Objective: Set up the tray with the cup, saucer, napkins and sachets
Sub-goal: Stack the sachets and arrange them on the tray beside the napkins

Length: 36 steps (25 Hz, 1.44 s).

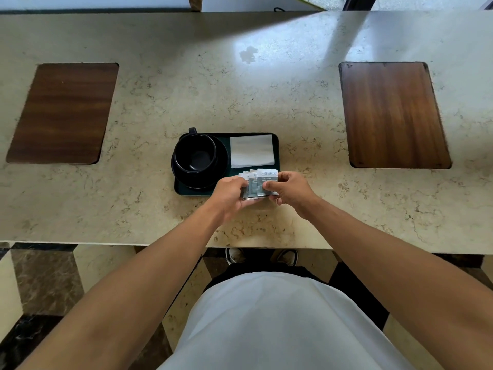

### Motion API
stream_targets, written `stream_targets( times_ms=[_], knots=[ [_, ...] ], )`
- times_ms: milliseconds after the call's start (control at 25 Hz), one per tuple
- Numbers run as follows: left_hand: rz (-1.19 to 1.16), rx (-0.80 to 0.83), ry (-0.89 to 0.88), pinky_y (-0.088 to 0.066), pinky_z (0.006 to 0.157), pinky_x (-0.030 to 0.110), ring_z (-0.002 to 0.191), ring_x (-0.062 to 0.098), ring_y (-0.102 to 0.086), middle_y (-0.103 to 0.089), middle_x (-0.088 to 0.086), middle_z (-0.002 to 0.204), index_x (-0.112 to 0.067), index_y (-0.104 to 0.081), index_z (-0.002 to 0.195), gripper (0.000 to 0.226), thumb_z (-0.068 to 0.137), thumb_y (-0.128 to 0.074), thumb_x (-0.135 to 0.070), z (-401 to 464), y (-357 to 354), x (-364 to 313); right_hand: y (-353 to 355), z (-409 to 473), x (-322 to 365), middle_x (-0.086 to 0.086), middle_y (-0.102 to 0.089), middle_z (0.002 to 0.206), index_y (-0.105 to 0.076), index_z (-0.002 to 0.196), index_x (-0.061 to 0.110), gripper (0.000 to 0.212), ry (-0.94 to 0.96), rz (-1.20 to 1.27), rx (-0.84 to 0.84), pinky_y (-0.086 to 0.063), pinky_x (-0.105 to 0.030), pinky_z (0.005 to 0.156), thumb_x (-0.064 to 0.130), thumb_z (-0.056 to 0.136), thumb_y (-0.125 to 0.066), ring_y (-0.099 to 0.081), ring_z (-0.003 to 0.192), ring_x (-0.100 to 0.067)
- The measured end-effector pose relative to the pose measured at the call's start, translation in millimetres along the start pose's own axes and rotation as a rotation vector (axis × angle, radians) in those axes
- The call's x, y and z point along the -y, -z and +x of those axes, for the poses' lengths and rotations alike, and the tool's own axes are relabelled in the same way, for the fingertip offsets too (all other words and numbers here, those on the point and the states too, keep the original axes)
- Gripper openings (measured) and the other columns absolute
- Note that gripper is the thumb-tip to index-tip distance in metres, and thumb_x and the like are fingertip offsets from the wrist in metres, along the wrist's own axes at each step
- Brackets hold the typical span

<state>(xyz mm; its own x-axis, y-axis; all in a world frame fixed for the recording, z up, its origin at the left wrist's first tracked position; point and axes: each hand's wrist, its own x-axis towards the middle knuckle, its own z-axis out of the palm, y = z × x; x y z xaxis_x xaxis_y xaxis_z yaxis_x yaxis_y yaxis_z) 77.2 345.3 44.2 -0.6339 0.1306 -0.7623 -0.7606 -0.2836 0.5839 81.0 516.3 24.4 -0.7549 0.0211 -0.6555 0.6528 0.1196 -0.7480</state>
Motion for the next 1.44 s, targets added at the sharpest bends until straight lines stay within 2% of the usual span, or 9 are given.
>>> stream_targets(
  times_ms=[160, 320, 400, 480, 600, 800, 1080, 1280, 1440],
  knots=[
    [0.261, -0.083, -0.109, -0.062, 0.085, 0.041, 0.098, 0.030, -0.074, -0.074, 0.017, 0.106, -0.006, -0.069, 0.100, 0.020, 0.101, -0.051, 0.002, 6, 3, -1, -4, 8, 7, -0.004, -0.074, 0.100, -0.070, 0.105, 0.013, 0.017, 0.007, -0.071, -0.016, -0.047, -0.023, 0.050, 0.014, 0.089, -0.075, -0.064, 0.065, -0.014],
    [0.348, -0.173, -0.189, -0.063, 0.070, 0.030, 0.089, 0.022, -0.074, -0.075, 0.010, 0.102, -0.008, -0.071, 0.102, 0.013, 0.095, -0.064, 0.001, 18, 4, -2, -4, 16, 10, -0.002, -0.074, 0.103, -0.071, 0.111, 0.011, 0.023, 0.017, -0.092, -0.062, -0.045, -0.013, 0.048, 0.013, 0.088, -0.076, -0.065, 0.075, -0.011],
    [0.390, -0.204, -0.189, -0.064, 0.071, 0.034, 0.088, 0.024, -0.074, -0.075, 0.011, 0.102, -0.008, -0.072, 0.099, 0.011, 0.095, -0.065, 0.000, 25, 5, -2, -6, 19, 9, -0.002, -0.074, 0.104, -0.072, 0.109, 0.011, 0.022, 0.022, -0.109, -0.084, -0.051, -0.015, 0.057, 0.012, 0.087, -0.077, -0.069, 0.085, -0.012],
    [0.431, -0.230, -0.183, -0.064, 0.075, 0.038, 0.089, 0.026, -0.075, -0.075, 0.011, 0.100, -0.010, -0.072, 0.094, 0.013, 0.094, -0.065, 0.000, 31, 6, -1, -9, 23, 9, -0.002, -0.075, 0.104, -0.073, 0.107, 0.011, 0.022, 0.022, -0.138, -0.115, -0.057, -0.023, 0.073, 0.013, 0.086, -0.078, -0.071, 0.093, -0.015],
    [0.625, -0.316, -0.209, -0.062, 0.081, 0.039, 0.089, 0.022, -0.073, -0.075, 0.004, 0.093, -0.016, -0.073, 0.090, 0.010, 0.091, -0.068, -0.007, 39, 10, -2, -14, 27, 7, 0.000, -0.074, 0.102, -0.073, 0.103, 0.015, 0.019, 0.031, -0.214, -0.172, -0.060, -0.030, 0.082, 0.016, 0.085, -0.080, -0.071, 0.093, -0.015],
    [0.925, -0.485, -0.282, -0.058, 0.072, 0.032, 0.081, 0.017, -0.068, -0.071, -0.001, 0.085, -0.015, -0.071, 0.089, 0.002, 0.089, -0.071, -0.017, 45, 12, 1, -17, 28, 3, 0.001, -0.073, 0.102, -0.069, 0.108, 0.014, 0.025, 0.090, -0.437, -0.266, -0.055, -0.027, 0.076, 0.024, 0.086, -0.077, -0.068, 0.090, -0.014],
    [1.292, -0.497, -0.396, -0.048, 0.068, 0.034, 0.085, 0.026, -0.065, -0.069, 0.005, 0.091, -0.011, -0.066, 0.099, 0.018, 0.094, -0.066, -0.028, 49, 9, 9, -20, 25, 0, -0.002, -0.071, 0.104, -0.064, 0.111, 0.015, 0.036, 0.177, -0.711, -0.341, -0.056, -0.033, 0.080, 0.040, 0.088, -0.075, -0.066, 0.092, -0.018],
    [1.370, -0.513, -0.526, -0.049, 0.075, 0.034, 0.090, 0.026, -0.063, -0.066, 0.009, 0.098, -0.006, -0.065, 0.106, 0.026, 0.096, -0.063, -0.030, 46, 10, 14, -24, 23, 2, -0.006, -0.070, 0.095, -0.066, 0.102, 0.012, 0.033, 0.163, -0.833, -0.383, -0.055, -0.036, 0.072, 0.045, 0.093, -0.067, -0.065, 0.085, -0.024],
    [1.344, -0.507, -0.536, -0.052, 0.082, 0.035, 0.093, 0.024, -0.061, -0.060, 0.010, 0.103, -0.005, -0.065, 0.109, 0.025, 0.096, -0.063, -0.027, 44, 9, 15, -26, 21, 6, -0.005, -0.064, 0.082, -0.065, 0.088, 0.013, 0.032, 0.165, -0.930, -0.410, -0.041, -0.031, 0.059, 0.044, 0.095, -0.063, -0.059, 0.072, -0.023]
  ],
)
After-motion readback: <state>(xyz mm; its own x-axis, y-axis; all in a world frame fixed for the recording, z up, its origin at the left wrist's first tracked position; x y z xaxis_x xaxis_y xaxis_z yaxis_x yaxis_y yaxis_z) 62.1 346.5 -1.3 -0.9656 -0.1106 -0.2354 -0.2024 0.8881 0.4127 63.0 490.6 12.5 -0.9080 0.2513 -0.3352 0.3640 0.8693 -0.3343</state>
